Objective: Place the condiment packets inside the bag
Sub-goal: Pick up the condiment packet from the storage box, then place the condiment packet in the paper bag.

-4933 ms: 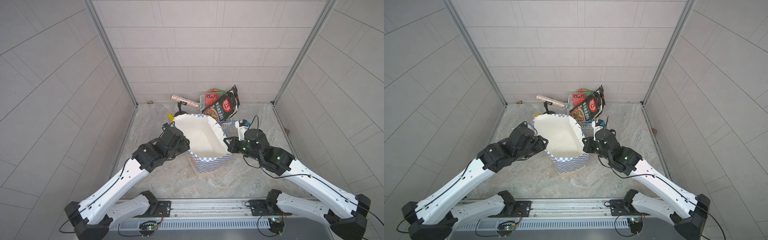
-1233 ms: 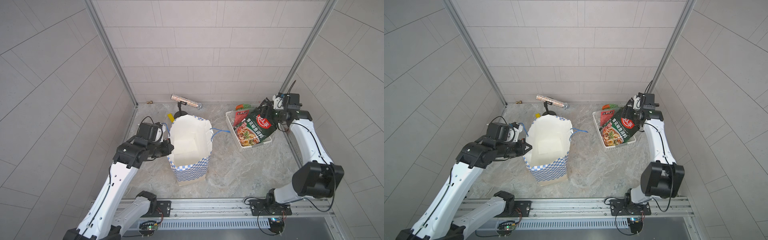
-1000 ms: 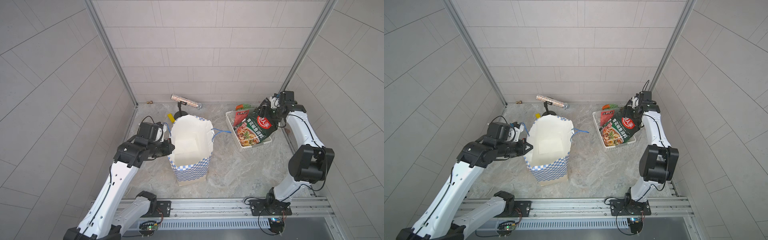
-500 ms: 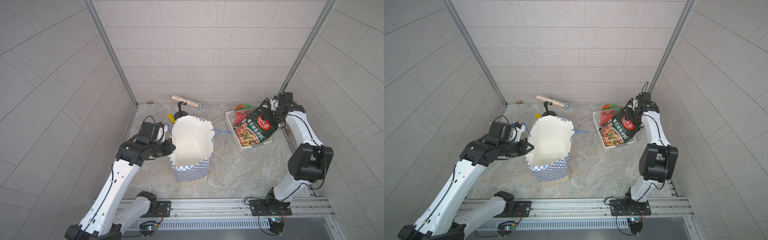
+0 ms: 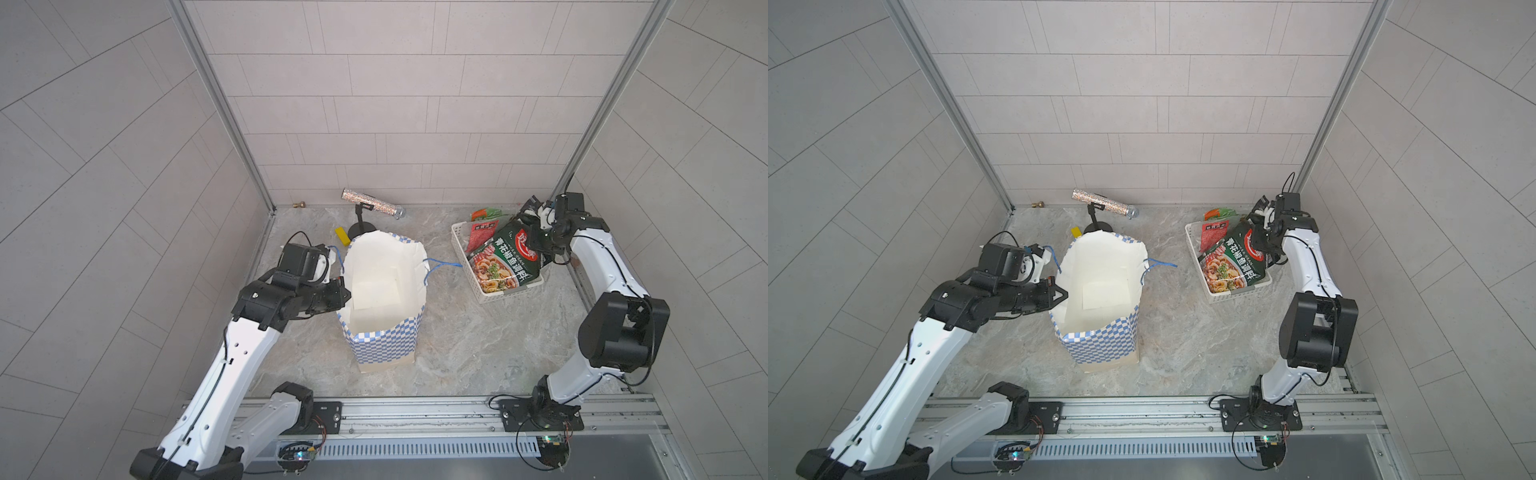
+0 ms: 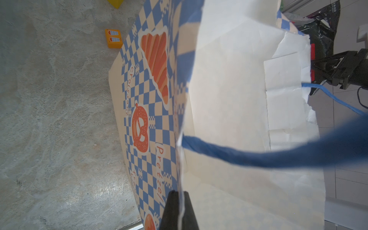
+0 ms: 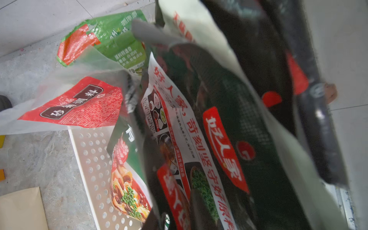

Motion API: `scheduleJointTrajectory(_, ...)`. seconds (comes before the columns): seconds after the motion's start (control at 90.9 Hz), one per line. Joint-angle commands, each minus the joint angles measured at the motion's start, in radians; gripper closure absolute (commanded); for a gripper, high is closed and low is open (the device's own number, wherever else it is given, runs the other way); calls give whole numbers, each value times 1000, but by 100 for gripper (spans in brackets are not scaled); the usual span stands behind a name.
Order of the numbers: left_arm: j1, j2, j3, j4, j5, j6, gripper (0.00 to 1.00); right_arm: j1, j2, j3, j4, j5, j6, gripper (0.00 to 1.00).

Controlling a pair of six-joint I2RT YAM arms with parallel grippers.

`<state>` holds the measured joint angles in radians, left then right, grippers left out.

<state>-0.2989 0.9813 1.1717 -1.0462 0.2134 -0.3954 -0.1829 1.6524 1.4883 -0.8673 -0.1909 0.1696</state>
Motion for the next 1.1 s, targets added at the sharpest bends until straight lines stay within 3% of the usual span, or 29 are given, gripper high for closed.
scheduleJointTrajectory(0.0, 2, -3, 8, -15, 12, 14, 100, 13, -35, -8, -15, -35, 9, 97)
scheduleJointTrajectory(0.154, 3, 1, 4, -17, 12, 16, 100, 65, -157, 23, -43, -23, 42, 100)
scheduleJointTrajectory(0.385, 2, 14, 18, -32, -11, 2, 100, 132, -327, 122, -3, -258, 171, 100)
scheduleJointTrajectory(0.605, 1, 14, 25, -33, -14, 0, 100, 208, -379, 281, 31, -336, 256, 100)
scheduleJointTrajectory(0.87, -11, 16, 16, -37, 28, 18, 100, 345, -371, 480, 223, -307, 328, 100)
scheduleJointTrajectory(1.09, -13, 15, 21, -38, 34, 24, 100, 532, -278, 627, 401, -395, 350, 100)
